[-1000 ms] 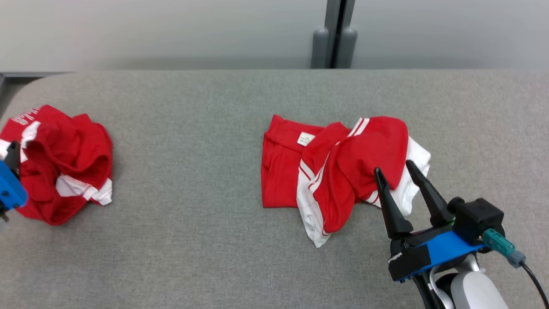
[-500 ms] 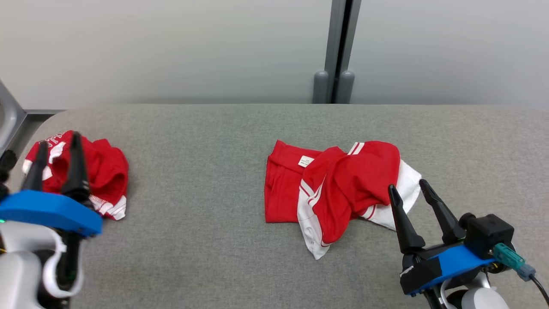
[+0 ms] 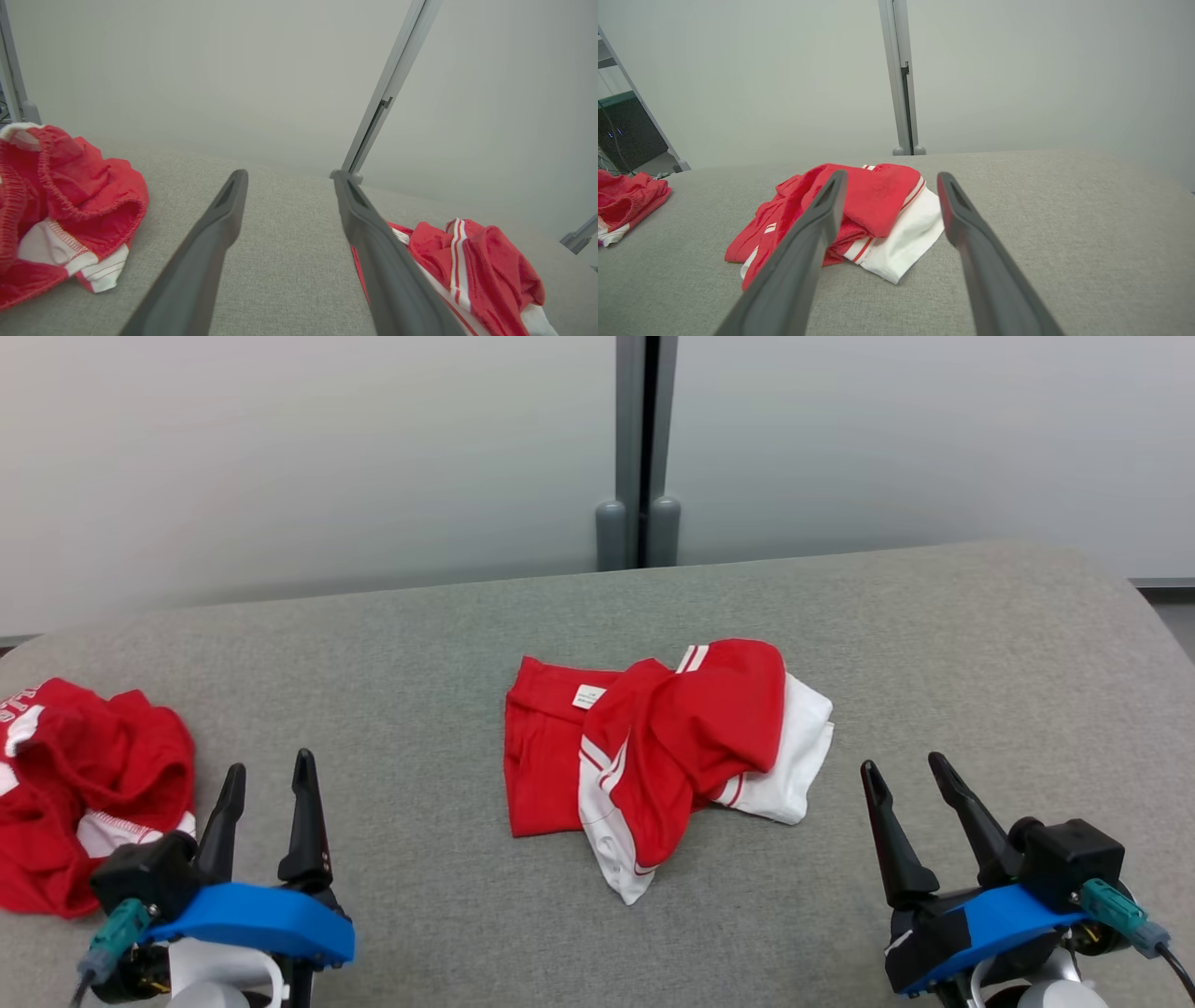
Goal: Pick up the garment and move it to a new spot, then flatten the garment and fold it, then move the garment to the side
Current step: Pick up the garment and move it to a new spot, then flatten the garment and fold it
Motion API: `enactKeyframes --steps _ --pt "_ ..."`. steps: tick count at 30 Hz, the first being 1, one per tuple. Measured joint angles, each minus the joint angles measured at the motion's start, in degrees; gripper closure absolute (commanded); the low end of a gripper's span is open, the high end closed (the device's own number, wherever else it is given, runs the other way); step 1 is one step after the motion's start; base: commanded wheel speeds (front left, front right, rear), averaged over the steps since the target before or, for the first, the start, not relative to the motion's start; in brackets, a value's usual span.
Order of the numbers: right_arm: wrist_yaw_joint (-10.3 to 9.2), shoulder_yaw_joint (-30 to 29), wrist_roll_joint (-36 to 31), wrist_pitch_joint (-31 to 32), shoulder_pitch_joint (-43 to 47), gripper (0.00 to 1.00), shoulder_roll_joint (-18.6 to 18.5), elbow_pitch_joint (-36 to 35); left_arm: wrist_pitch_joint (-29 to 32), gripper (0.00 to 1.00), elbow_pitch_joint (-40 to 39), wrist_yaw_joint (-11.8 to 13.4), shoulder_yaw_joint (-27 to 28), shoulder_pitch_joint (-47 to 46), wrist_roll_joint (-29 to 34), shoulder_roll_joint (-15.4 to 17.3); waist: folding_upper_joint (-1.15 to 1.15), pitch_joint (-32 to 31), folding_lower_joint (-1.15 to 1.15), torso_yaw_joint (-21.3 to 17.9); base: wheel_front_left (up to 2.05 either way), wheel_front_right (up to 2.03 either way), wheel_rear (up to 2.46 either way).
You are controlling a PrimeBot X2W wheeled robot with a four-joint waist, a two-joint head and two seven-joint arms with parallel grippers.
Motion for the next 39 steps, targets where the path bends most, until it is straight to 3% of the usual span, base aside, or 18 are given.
enactKeyframes --steps 11,39 --pt "0.01 -1.35 -0.35 -1.02 0.15 0.0 -0.01 4.16 -4.5 0.0 3.63 1.45 0.33 3.48 2.44 0.04 0.0 -0.97 0.0 -2.03 0.0 0.0 0.0" --pt "0.0 0.66 0.37 -0.87 -2.25 0.0 -0.02 5.63 -2.13 0.0 0.79 2.8 -1.12 4.92 1.87 0.6 0.0 -0.18 0.0 -0.18 0.0 0.0 0.0"
